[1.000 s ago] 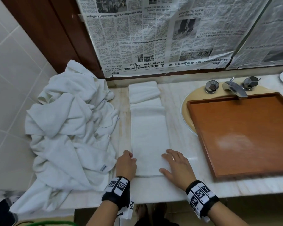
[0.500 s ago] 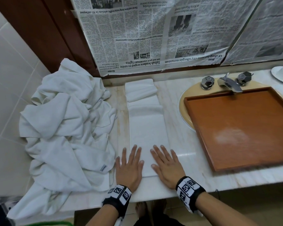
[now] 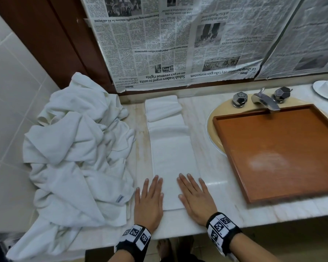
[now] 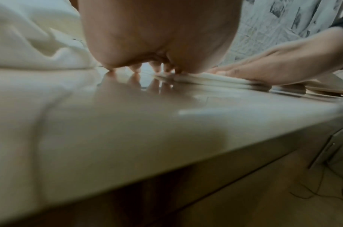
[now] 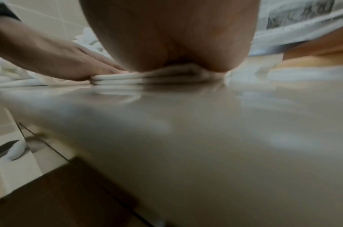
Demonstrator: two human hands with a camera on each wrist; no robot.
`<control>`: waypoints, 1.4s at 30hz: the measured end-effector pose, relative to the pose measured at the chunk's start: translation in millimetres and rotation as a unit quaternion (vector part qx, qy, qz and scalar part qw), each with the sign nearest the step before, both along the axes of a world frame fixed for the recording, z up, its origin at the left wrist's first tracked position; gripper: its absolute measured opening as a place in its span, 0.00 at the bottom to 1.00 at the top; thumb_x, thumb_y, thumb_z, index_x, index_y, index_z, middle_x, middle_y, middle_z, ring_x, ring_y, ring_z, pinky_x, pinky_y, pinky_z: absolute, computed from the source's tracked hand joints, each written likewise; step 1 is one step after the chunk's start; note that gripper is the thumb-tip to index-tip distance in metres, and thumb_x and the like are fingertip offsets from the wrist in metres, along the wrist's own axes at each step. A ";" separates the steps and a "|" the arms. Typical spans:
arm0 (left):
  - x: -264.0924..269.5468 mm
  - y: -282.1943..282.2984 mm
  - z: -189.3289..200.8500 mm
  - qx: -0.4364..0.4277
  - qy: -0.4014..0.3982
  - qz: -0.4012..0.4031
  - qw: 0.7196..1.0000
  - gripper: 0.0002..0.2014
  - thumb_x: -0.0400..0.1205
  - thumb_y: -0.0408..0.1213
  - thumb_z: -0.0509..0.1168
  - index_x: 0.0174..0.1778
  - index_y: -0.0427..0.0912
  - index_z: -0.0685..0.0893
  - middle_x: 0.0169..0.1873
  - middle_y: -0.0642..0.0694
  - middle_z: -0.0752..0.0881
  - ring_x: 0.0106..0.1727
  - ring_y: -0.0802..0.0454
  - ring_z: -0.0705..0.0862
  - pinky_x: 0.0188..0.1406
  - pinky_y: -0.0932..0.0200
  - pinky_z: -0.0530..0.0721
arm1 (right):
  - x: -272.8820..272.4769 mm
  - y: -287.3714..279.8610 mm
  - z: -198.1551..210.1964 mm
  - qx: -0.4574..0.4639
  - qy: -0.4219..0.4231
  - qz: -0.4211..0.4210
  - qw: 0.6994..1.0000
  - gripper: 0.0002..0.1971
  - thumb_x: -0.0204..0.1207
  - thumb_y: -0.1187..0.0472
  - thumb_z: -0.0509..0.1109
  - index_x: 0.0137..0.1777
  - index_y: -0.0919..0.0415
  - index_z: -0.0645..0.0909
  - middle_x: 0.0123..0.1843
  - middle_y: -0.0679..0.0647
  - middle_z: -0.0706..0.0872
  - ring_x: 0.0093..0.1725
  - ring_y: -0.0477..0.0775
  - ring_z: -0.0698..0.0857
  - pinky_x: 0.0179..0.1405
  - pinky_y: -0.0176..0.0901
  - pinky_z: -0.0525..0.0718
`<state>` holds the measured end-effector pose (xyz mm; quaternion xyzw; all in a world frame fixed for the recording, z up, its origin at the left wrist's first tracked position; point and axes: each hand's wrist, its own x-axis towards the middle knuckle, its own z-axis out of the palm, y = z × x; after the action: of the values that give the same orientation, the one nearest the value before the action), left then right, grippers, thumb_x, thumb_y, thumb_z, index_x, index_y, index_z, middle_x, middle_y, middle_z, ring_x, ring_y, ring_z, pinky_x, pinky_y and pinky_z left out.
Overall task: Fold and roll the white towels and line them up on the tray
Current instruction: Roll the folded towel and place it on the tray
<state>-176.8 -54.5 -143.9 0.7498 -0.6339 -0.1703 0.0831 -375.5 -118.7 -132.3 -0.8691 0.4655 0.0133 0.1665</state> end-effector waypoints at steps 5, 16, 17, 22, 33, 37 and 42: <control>9.0 10.0 11.7 -0.076 0.060 -0.011 0.995 0.22 0.86 0.50 0.54 0.72 0.47 0.80 0.74 0.50 0.78 0.73 0.47 0.77 0.68 0.47 0.79 | -45.6 0.2 14.9 -0.038 -0.113 -0.049 0.992 0.21 0.81 0.45 0.61 0.69 0.53 0.80 0.69 0.49 0.80 0.68 0.51 0.79 0.66 0.48 0.79; 0.9 5.4 13.8 -0.094 0.083 -0.173 0.977 0.13 0.76 0.53 0.66 0.55 0.58 0.80 0.50 0.59 0.79 0.48 0.56 0.78 0.46 0.59 0.72 | -34.7 2.5 7.6 -0.167 -0.050 0.058 0.983 0.11 0.71 0.58 0.63 0.46 0.61 0.85 0.46 0.55 0.85 0.41 0.58 0.82 0.36 0.48 0.83; -1.1 4.3 14.6 -0.098 0.069 -0.172 0.978 0.13 0.76 0.53 0.66 0.54 0.58 0.80 0.49 0.58 0.79 0.47 0.55 0.78 0.44 0.59 0.73 | -31.0 0.8 9.7 -0.168 -0.040 0.060 0.983 0.09 0.69 0.59 0.63 0.43 0.61 0.84 0.43 0.55 0.84 0.39 0.58 0.81 0.34 0.49 0.81; -12.4 3.8 24.9 -0.081 -0.006 -0.144 0.986 0.13 0.68 0.50 0.66 0.47 0.54 0.80 0.43 0.56 0.78 0.41 0.51 0.80 0.34 0.56 0.75 | -28.5 -9.2 24.4 -0.091 -0.027 0.046 0.994 0.12 0.70 0.53 0.60 0.40 0.57 0.83 0.38 0.51 0.83 0.37 0.55 0.81 0.33 0.46 0.79; -12.5 -1.0 34.3 0.020 0.029 -0.050 0.998 0.19 0.78 0.51 0.53 0.57 0.50 0.82 0.46 0.52 0.83 0.48 0.48 0.81 0.44 0.52 0.76 | -47.8 -36.6 32.3 0.120 -0.146 -0.072 0.979 0.05 0.83 0.55 0.61 0.50 0.52 0.78 0.44 0.50 0.84 0.43 0.49 0.79 0.47 0.49 0.80; -3.6 -14.5 41.0 0.071 0.078 -0.078 0.991 0.21 0.80 0.56 0.54 0.59 0.51 0.82 0.48 0.51 0.85 0.51 0.50 0.82 0.52 0.52 0.78 | -46.1 -29.4 37.9 0.101 -0.146 0.026 0.984 0.18 0.79 0.42 0.65 0.64 0.50 0.77 0.55 0.44 0.80 0.56 0.43 0.75 0.55 0.40 0.76; 0.2 -17.8 41.9 0.101 0.183 -0.010 0.978 0.16 0.79 0.59 0.63 0.49 0.52 0.88 0.43 0.55 0.89 0.45 0.55 0.85 0.47 0.56 0.80 | -42.6 -31.4 32.5 0.145 -0.089 0.043 0.985 0.16 0.86 0.53 0.61 0.68 0.58 0.82 0.61 0.54 0.86 0.61 0.56 0.82 0.64 0.46 0.76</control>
<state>-176.6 -72.3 -102.0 0.7040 -0.5949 -0.3690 0.1196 -418.1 -150.2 -99.8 -0.8528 0.4041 0.0100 0.3306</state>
